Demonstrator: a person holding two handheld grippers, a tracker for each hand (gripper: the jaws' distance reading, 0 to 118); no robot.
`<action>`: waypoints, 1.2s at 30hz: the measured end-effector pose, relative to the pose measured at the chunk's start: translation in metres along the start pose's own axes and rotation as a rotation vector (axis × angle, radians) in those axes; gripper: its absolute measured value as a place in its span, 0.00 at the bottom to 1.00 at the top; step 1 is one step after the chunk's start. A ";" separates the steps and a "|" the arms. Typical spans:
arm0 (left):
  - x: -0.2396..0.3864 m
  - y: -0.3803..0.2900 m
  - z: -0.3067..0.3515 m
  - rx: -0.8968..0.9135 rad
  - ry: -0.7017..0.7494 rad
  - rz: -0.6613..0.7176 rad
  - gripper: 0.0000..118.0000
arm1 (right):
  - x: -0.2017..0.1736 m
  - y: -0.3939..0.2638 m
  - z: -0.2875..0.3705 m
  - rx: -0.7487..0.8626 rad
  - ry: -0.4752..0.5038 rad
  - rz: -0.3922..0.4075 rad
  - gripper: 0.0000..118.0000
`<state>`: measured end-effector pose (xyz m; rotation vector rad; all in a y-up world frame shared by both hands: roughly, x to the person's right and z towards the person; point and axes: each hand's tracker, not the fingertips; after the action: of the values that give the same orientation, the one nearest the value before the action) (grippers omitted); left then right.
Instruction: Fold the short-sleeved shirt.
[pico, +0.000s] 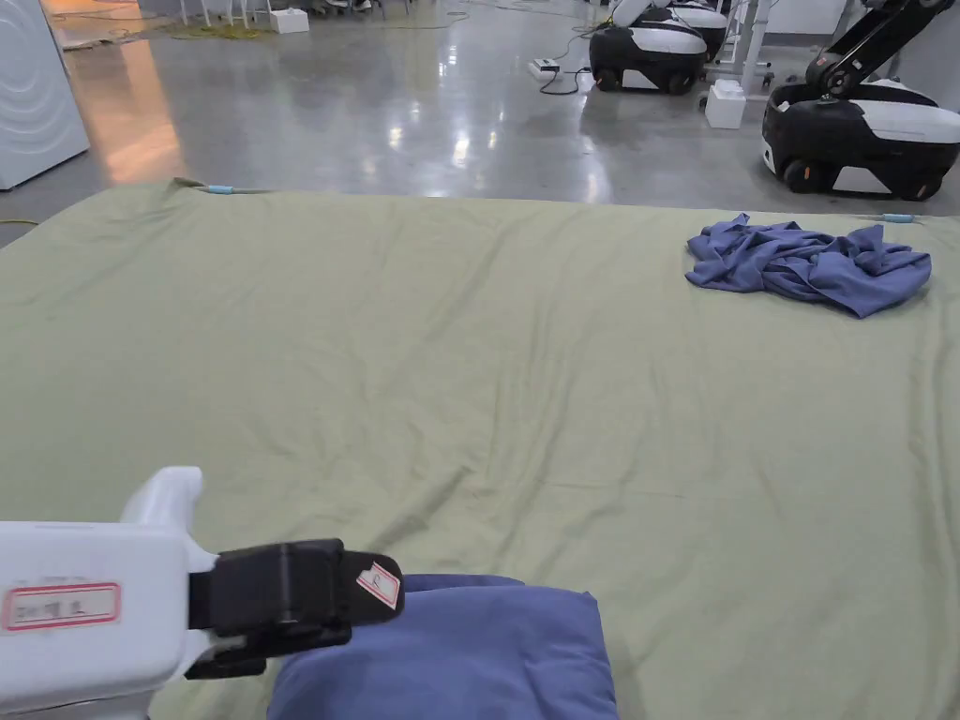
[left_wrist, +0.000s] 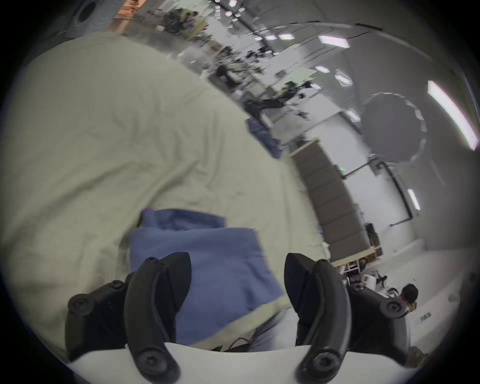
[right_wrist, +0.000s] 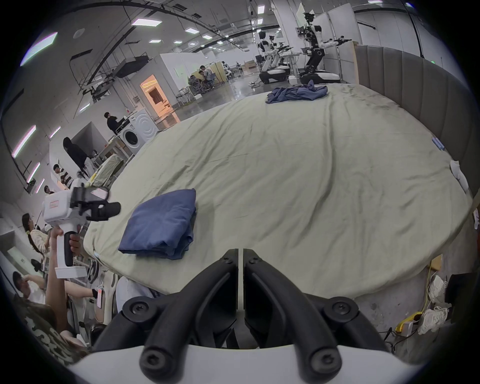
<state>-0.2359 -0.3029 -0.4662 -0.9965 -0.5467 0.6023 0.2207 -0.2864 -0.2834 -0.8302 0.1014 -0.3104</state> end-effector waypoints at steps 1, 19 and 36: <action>-0.004 -0.002 -0.016 -0.054 -0.032 0.023 0.33 | 0.000 -0.001 -0.001 -0.002 -0.004 0.000 0.04; 0.019 -0.035 -0.133 -0.234 -0.292 0.088 0.00 | 0.007 0.001 -0.013 -0.042 -0.035 -0.046 0.04; -0.064 -0.051 0.081 0.157 -0.131 0.194 0.00 | -0.149 0.031 -0.247 -0.282 0.340 0.102 0.04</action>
<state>-0.3248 -0.3194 -0.3954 -0.8711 -0.5133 0.8750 0.0347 -0.3962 -0.4772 -1.0414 0.5127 -0.3430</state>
